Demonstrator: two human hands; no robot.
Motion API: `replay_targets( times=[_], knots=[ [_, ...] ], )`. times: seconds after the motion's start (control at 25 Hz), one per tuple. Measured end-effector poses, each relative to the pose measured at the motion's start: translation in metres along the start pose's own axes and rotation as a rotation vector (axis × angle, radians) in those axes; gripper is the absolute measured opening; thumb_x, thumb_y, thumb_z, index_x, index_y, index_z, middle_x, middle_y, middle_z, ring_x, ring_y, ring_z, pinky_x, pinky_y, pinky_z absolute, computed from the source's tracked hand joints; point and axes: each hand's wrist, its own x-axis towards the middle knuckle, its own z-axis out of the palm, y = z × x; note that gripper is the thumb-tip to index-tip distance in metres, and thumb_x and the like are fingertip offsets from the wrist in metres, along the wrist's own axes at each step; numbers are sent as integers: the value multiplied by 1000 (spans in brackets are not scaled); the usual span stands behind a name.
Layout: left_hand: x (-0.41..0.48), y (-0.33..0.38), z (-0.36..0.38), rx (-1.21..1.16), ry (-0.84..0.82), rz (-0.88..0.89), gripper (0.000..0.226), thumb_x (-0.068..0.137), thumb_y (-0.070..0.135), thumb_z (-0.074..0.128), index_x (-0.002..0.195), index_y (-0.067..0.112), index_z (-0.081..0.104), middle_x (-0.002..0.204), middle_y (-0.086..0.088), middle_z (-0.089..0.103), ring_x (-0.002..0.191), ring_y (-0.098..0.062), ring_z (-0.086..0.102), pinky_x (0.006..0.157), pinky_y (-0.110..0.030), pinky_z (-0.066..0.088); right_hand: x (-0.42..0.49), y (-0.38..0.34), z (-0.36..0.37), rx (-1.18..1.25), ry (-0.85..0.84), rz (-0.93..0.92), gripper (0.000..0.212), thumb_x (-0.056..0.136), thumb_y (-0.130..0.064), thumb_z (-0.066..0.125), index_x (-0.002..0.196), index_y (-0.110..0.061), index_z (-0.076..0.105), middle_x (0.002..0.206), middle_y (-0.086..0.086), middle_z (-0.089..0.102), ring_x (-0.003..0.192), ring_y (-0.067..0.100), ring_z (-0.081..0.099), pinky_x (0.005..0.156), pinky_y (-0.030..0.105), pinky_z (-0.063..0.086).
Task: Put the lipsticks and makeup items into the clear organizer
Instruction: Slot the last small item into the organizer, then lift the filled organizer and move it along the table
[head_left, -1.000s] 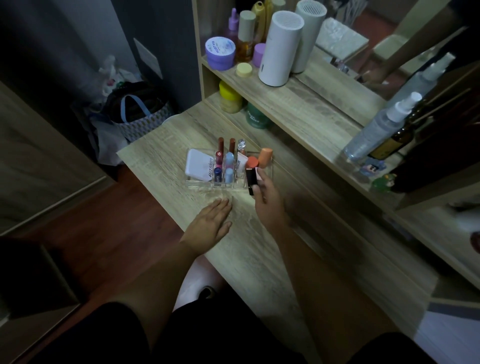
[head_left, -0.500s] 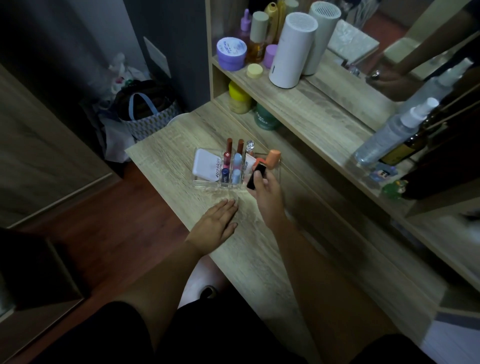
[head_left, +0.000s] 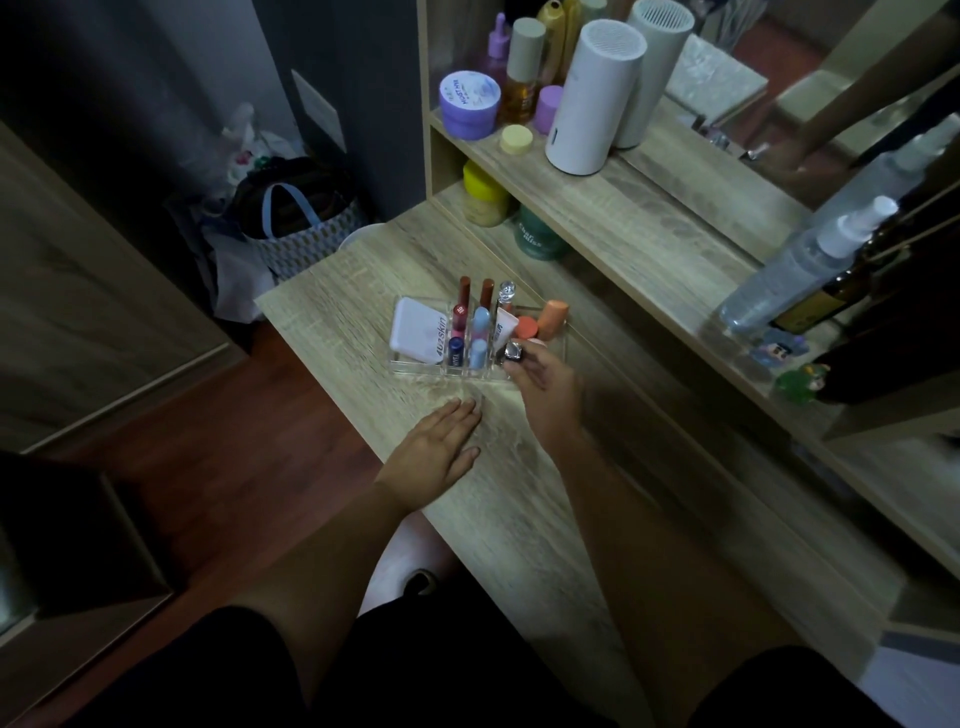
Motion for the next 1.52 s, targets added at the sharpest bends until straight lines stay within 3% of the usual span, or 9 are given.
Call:
replay_targets(
  times=[0.16,0.28,0.48,0.8,1.12,1.2,1.32,1.44,1.52],
  knots=[
    [-1,0,0,18,6,15,52,87,19,64,130,-3,48,136,-22,52,129,-40,44,108,-53,34,1,1,3,-112,-2,-75,33,85,2,63,118,0,62,116,18,67,103,24,66,95,37,54],
    [-1,0,0,38,17,17,51,86,20,65,129,-3,49,135,-22,53,128,-39,46,106,-54,35,4,3,6,-190,-1,-96,31,84,2,65,115,2,64,114,18,66,102,27,66,94,44,54],
    [-1,1,1,78,40,35,50,83,20,68,125,-3,53,131,-20,57,124,-38,51,102,-53,43,1,2,9,-169,38,-39,27,86,-3,63,113,-5,62,109,13,69,91,13,65,86,33,57],
    [-2,4,5,184,101,86,52,77,23,74,120,-1,59,125,-17,63,117,-34,59,94,-47,50,4,0,17,-253,91,-97,25,84,0,65,110,1,64,106,19,67,88,23,68,80,31,57],
    [0,6,-4,67,17,26,51,85,21,66,128,-2,51,134,-21,55,126,-36,50,105,-47,42,2,-1,14,-217,103,-81,30,83,3,65,112,2,63,103,19,70,86,20,68,78,18,52],
    [-3,6,-10,-70,17,-61,47,91,23,57,131,1,47,136,-21,51,129,-34,46,110,-40,35,0,-3,11,-199,107,-70,36,81,3,67,117,0,61,101,19,71,84,17,66,78,16,50],
    [-2,2,-22,-206,301,-387,33,91,22,49,112,-2,55,113,-25,58,107,-37,51,94,-32,35,-1,-2,4,-244,140,-56,43,80,-3,71,121,-3,59,105,17,69,90,19,65,83,32,56],
    [8,-13,-40,-308,578,-762,22,84,2,54,104,-9,52,105,-31,54,102,-43,50,90,-37,34,-3,5,-4,-341,206,-47,53,74,-13,77,122,-5,56,115,17,62,104,29,58,91,46,51],
    [19,-27,-49,-368,578,-876,33,79,-4,54,111,-10,50,111,-33,54,109,-44,50,96,-43,37,-4,12,-8,-461,231,-27,68,68,-24,82,126,-5,52,119,17,57,111,30,53,96,41,45]
  ],
)
